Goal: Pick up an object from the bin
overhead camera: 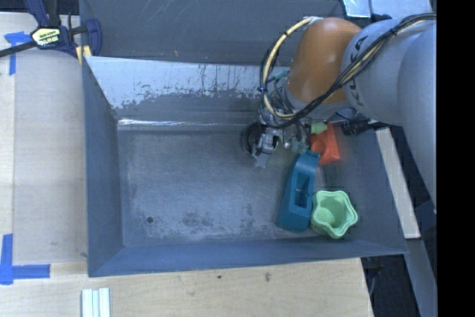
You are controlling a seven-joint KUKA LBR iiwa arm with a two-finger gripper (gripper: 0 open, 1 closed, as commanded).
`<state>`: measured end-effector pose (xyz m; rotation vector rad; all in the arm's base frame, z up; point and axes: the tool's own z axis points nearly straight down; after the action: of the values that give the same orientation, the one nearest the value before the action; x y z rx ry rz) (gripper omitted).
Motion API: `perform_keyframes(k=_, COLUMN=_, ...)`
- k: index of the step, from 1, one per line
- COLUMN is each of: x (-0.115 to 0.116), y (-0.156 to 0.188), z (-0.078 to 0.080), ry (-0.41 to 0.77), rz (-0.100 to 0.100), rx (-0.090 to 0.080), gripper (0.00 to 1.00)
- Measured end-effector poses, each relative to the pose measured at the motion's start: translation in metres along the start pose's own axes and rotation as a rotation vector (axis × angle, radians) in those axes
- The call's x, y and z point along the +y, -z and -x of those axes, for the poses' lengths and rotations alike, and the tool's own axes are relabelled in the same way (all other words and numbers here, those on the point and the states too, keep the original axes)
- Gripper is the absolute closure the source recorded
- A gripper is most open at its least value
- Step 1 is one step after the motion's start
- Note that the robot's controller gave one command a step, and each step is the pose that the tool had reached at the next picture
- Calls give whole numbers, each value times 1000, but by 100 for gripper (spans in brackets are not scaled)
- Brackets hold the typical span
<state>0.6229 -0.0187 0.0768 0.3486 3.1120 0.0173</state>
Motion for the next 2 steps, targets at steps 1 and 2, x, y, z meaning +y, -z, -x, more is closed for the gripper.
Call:
perform_keyframes(k=1, x=-7, y=52, z=0, ry=46, rz=0, rx=3, gripper=100)
perform_keyframes(k=2, x=3, y=113, z=3, ry=60, rz=0, rx=-3, gripper=100)
